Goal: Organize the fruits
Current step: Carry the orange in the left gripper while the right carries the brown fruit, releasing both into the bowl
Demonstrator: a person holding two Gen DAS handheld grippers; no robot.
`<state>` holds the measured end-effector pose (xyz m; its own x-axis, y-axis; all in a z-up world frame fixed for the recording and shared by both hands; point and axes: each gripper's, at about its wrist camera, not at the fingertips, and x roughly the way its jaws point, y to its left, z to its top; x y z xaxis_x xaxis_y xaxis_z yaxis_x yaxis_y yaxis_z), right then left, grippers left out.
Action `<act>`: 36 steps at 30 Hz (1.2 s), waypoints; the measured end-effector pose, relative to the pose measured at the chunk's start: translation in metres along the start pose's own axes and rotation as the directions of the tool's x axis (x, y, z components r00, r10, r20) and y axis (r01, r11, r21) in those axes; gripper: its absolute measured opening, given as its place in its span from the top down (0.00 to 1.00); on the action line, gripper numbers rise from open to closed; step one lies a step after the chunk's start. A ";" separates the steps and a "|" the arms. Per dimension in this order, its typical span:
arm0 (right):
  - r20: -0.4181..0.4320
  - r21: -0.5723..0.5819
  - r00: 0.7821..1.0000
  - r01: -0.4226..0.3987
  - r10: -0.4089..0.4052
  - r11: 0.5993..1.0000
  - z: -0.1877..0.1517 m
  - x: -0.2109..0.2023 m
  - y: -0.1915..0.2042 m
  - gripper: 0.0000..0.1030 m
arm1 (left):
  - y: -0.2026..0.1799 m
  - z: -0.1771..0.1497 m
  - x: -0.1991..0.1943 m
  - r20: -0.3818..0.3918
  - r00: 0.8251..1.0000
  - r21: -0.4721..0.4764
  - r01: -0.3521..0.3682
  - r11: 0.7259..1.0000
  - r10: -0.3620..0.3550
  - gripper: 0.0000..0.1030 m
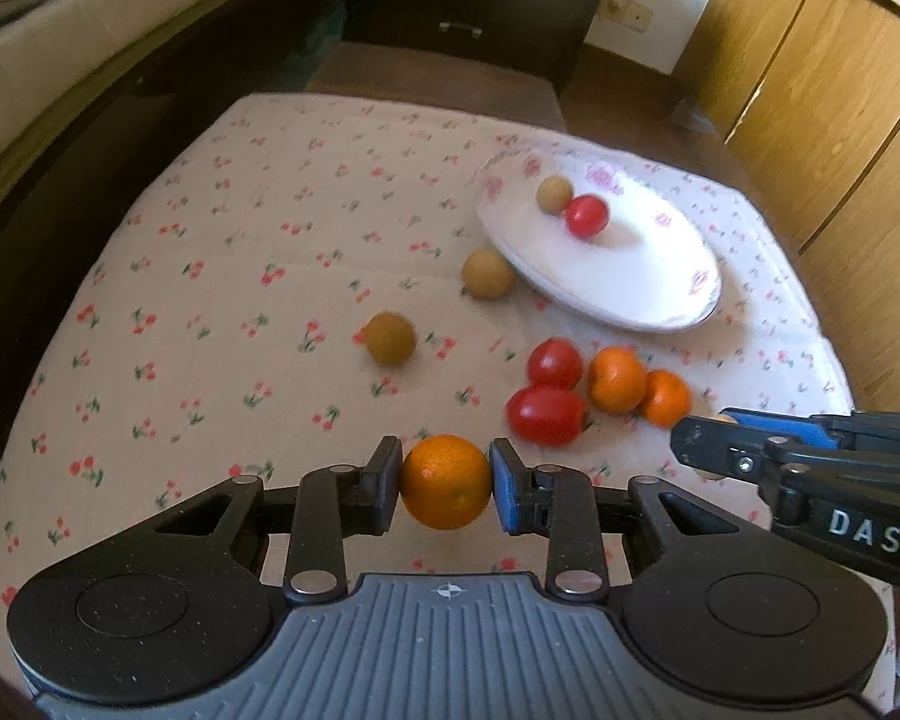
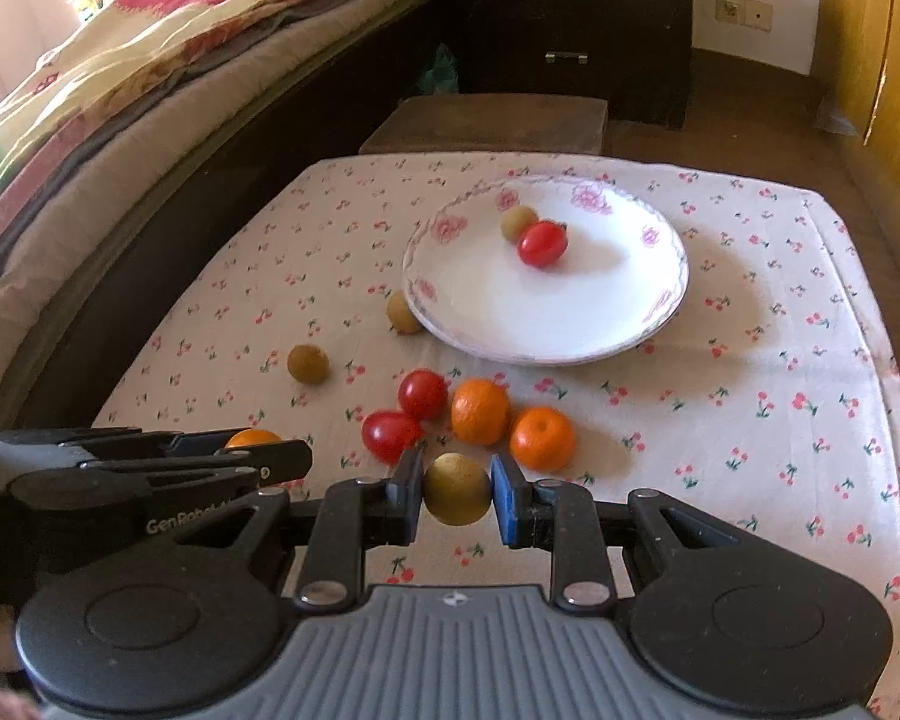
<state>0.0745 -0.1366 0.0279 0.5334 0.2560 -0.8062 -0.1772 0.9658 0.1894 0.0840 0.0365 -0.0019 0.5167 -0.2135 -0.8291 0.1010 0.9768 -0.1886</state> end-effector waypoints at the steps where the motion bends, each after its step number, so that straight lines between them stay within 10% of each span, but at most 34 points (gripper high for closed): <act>1: 0.004 0.004 1.000 0.003 -0.003 1.000 0.003 -0.001 -0.002 0.74 | -0.002 0.002 -0.001 0.004 1.000 0.003 0.005 1.000 -0.005 0.62; 36: 0.027 0.084 0.999 0.040 -0.042 0.996 0.064 0.038 -0.056 0.74 | -0.056 0.078 0.048 0.044 0.998 0.065 0.044 0.997 -0.047 0.62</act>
<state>0.1573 -0.1782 0.0227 0.5629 0.2163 -0.7977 -0.0858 0.9752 0.2038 0.1696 -0.0274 0.0100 0.5488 -0.2580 -0.7952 0.1784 0.9654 -0.1901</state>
